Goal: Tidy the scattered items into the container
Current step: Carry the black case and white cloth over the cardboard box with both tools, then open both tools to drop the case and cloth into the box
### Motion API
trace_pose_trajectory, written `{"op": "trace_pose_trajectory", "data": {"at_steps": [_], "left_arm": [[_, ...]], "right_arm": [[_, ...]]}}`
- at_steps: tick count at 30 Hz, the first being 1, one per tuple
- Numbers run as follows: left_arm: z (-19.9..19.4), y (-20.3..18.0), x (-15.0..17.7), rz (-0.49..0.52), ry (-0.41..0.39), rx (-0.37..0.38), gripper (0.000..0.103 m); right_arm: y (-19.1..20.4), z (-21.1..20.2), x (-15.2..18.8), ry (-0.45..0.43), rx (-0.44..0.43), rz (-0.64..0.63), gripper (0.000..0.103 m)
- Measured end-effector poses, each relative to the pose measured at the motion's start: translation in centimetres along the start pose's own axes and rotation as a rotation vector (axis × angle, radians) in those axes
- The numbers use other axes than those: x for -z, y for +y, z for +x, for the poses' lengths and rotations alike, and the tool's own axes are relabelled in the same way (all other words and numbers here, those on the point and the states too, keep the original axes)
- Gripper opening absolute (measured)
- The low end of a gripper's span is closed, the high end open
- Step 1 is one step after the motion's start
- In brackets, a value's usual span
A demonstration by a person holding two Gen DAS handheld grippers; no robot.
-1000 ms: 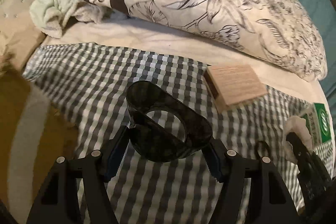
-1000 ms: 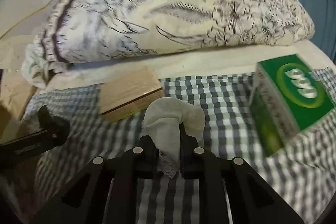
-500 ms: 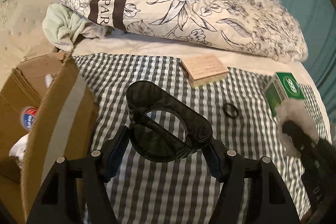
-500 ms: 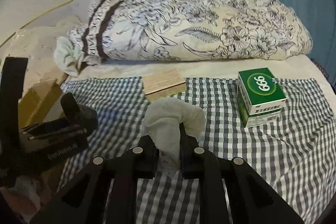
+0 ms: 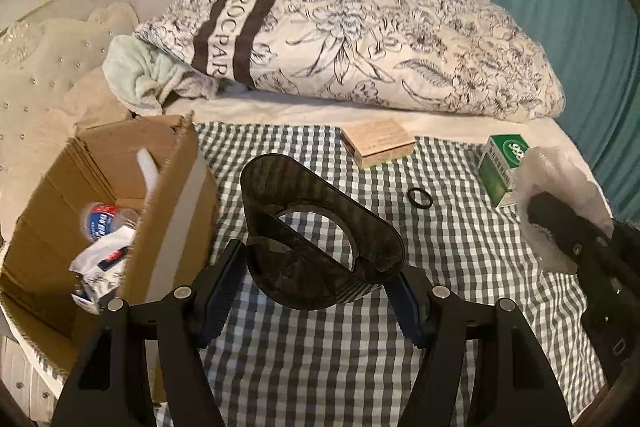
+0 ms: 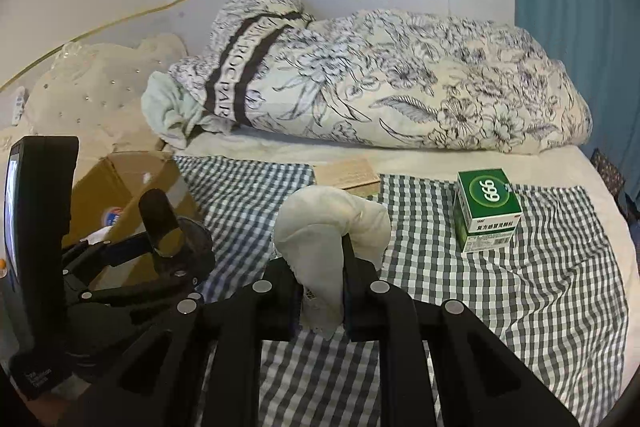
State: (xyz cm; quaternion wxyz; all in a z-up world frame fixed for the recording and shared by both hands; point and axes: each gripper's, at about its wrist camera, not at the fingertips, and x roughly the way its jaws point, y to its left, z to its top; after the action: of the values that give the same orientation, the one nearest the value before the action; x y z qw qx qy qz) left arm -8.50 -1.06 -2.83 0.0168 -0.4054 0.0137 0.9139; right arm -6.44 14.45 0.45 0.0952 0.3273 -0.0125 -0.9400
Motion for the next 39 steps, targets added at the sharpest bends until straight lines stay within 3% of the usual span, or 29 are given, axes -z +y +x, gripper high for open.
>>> {"op": "trace_pose_trajectory", "data": {"at_steps": [12, 22, 31, 36, 39], "left_arm": [[-4.8, 5.1, -0.7, -0.047, -0.097, -0.083, 0.069], [-7.1, 12.9, 0.2, -0.148, -0.143, -0.176, 0.069], [-4.2, 20.0, 1.7, -0.273, -0.092, -0.178, 0.067], [-2.3, 21.9, 2.4, -0.310, -0.046, -0.186, 0.068], [-1.3, 23.2, 2.8, -0.345, -0.018, -0.243, 0.086]], "right_arm": [[5.5, -2.9, -0.6, -0.037, -0.061, -0.100, 0.015], [12.8, -1.7, -1.2, -0.029, -0.168, -0.198, 0.015], [20.0, 1.9, -1.1, 0.003, -0.254, -0.275, 0.015], [22.0, 4.3, -0.9, 0.041, -0.271, -0.288, 0.017], [22.8, 5.5, -0.7, 0.057, -0.295, -0.295, 0.019]]}}
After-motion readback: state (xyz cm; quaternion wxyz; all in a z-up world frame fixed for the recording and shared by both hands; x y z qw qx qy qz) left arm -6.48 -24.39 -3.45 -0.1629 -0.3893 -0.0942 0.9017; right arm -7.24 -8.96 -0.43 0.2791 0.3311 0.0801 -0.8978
